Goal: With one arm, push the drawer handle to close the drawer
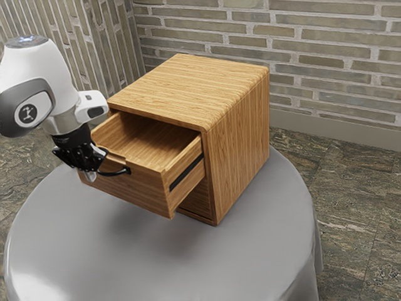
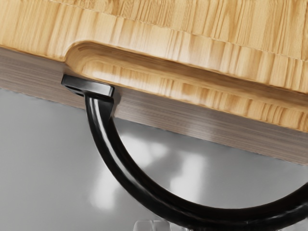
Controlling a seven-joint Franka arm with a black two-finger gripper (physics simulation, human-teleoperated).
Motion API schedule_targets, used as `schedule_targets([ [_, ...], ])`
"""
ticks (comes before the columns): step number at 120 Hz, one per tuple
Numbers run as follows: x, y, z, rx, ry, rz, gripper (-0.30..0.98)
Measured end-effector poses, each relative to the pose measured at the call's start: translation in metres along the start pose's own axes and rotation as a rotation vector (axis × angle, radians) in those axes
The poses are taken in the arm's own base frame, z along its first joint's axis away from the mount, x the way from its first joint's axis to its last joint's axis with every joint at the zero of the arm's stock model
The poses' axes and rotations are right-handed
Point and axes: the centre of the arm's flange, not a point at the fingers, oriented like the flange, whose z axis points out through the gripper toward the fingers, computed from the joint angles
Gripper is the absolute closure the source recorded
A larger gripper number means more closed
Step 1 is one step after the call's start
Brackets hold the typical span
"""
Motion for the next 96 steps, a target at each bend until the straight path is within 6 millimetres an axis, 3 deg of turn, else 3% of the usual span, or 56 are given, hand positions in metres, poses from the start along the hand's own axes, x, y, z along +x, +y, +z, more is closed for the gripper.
schedule_targets([
  [37,0.028,0.017,-0.002,-0.009,0.014,0.009,0.79],
  [96,0.102,0.034,0.015,-0.04,0.015,0.009,0.79],
])
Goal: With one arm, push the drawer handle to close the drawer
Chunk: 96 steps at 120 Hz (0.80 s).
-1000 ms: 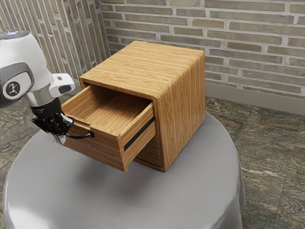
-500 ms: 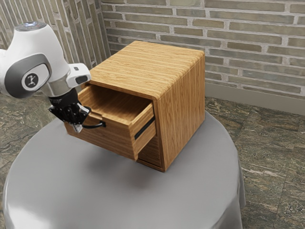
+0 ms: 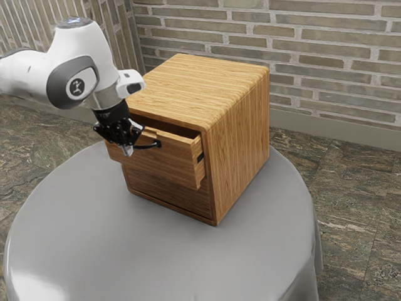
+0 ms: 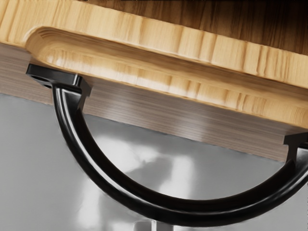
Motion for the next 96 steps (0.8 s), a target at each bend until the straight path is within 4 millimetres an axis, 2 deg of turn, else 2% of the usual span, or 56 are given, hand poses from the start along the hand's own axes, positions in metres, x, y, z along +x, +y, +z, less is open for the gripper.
schedule_targets([
  [35,0.033,0.006,0.007,-0.006,0.043,0.011,0.79],
  [52,0.037,0.007,0.01,-0.001,0.055,0.017,0.78],
  [57,0.029,0.005,0.005,0.003,0.057,0.014,0.77],
  [68,-0.01,0.005,-0.017,0.017,0.048,0.002,0.74],
  [75,-0.02,0.008,-0.035,0.015,0.034,-0.008,0.63],
  [85,-0.013,0.024,-0.092,-0.025,0.048,-0.014,0.44],
  [91,0.006,0.04,-0.14,-0.06,0.073,-0.001,0.35],
  [96,0.024,0.044,-0.17,-0.084,0.081,-0.001,0.29],
])
